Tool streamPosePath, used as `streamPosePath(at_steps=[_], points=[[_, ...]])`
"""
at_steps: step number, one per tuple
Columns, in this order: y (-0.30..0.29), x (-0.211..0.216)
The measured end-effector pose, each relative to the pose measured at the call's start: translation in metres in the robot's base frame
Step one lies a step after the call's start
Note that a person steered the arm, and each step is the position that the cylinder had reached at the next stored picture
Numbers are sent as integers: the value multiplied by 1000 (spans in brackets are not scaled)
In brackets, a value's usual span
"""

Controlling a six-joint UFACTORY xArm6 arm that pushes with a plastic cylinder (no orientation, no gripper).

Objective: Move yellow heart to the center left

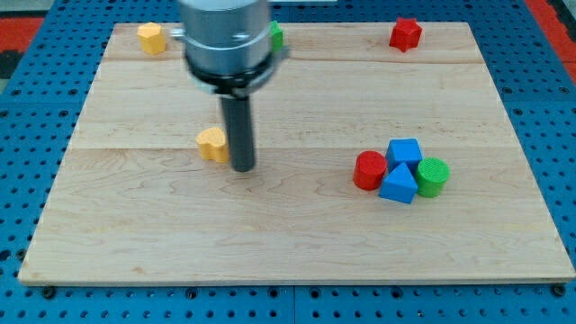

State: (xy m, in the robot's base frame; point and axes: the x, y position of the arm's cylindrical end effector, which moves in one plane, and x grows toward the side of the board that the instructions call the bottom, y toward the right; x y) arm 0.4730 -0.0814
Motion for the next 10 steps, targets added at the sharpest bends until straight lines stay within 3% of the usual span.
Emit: streamPosePath(at_steps=[1, 2, 4, 6, 7, 8, 10], points=[[-70, -17], [-85, -24], [12, 22], [10, -23], [-12, -33], [-70, -39], [-105, -42]])
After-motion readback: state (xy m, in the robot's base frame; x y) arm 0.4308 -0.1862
